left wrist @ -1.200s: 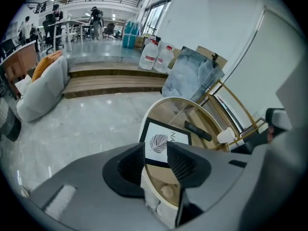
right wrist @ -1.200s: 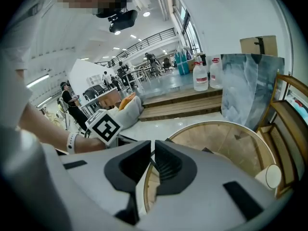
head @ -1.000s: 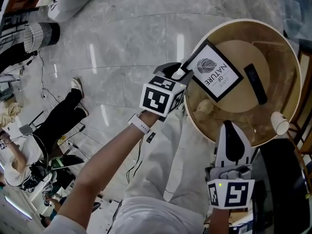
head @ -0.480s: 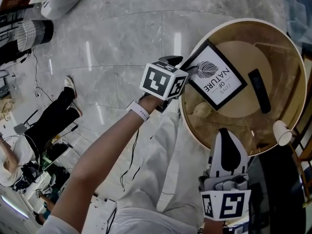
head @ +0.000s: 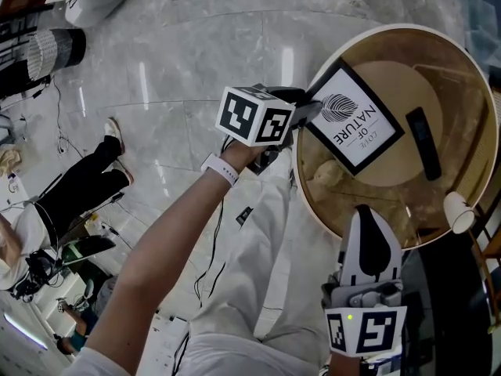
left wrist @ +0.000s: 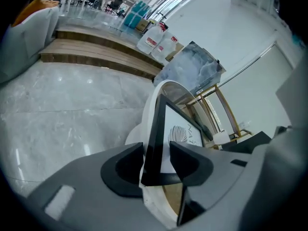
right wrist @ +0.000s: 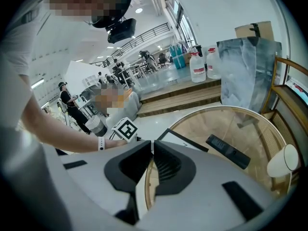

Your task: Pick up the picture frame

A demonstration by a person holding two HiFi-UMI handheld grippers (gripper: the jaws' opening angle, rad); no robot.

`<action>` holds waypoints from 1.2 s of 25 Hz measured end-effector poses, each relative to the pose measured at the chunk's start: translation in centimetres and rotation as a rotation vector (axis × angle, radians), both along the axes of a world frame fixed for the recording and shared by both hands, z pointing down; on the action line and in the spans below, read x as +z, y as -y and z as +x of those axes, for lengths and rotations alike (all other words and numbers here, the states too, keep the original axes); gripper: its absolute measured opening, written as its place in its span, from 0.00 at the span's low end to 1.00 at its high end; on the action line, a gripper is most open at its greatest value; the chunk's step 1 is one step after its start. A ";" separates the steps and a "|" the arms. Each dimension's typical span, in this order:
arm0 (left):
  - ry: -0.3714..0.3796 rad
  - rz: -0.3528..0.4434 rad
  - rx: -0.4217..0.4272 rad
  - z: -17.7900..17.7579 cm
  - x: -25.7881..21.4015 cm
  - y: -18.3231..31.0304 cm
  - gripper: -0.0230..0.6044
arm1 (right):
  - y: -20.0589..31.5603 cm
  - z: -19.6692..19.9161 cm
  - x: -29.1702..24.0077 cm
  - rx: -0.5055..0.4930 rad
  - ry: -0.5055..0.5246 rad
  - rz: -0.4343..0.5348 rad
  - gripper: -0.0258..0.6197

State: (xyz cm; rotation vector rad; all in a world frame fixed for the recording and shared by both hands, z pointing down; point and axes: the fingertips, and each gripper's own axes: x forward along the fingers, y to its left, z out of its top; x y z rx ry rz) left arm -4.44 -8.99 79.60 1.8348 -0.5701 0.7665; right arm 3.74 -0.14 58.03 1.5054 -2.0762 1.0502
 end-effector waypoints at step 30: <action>0.032 0.140 0.044 1.9 -15.5 -5.4 0.15 | -2.7 2.5 -10.5 0.019 -0.054 0.150 0.05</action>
